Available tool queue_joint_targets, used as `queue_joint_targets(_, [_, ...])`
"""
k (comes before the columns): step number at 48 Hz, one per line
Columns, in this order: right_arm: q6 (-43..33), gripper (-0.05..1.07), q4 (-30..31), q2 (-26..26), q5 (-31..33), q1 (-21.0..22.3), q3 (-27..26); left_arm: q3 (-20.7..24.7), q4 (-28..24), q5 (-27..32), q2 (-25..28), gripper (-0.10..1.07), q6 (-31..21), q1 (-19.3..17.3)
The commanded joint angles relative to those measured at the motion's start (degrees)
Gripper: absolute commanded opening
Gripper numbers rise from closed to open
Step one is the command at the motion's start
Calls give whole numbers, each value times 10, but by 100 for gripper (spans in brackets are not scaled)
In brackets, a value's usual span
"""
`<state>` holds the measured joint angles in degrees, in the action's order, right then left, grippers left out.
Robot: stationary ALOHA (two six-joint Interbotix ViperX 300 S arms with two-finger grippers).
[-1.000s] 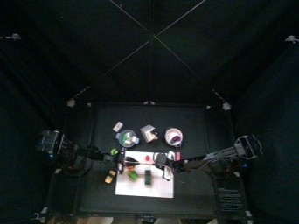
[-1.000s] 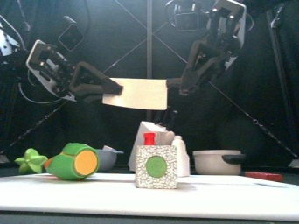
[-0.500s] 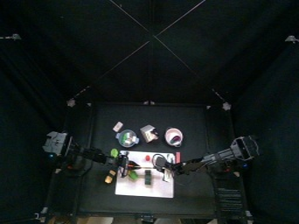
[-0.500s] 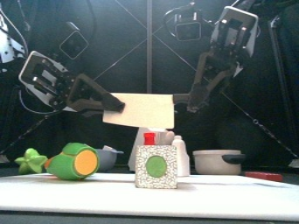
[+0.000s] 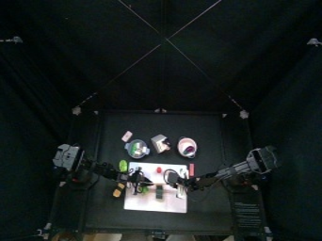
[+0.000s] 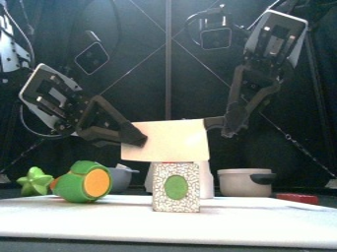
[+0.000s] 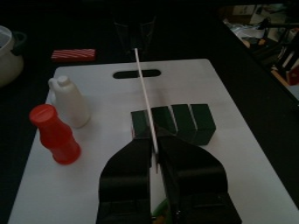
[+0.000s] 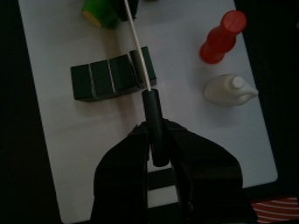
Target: Cut first piece of sushi
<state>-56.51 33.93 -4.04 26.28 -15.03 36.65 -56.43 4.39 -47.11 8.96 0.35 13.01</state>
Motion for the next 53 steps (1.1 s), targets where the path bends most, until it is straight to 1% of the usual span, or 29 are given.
queue_joint_targets(1, [-3,43,0,-4,4,3,-4,4,47,3,-4,42,2,29])
queue_joint_targets(6, [-3,43,0,4,4,0,-4,3,91,3,-7,41,4,42])
queue_joint_targets(10, [-3,43,0,8,4,-2,-4,4,108,3,-4,40,6,51])
queue_joint_targets(26, [-4,43,-3,8,7,-9,-4,11,92,4,0,40,5,60])
queue_joint_targets(53, [-2,43,3,14,7,-5,-4,12,91,5,13,40,6,55])
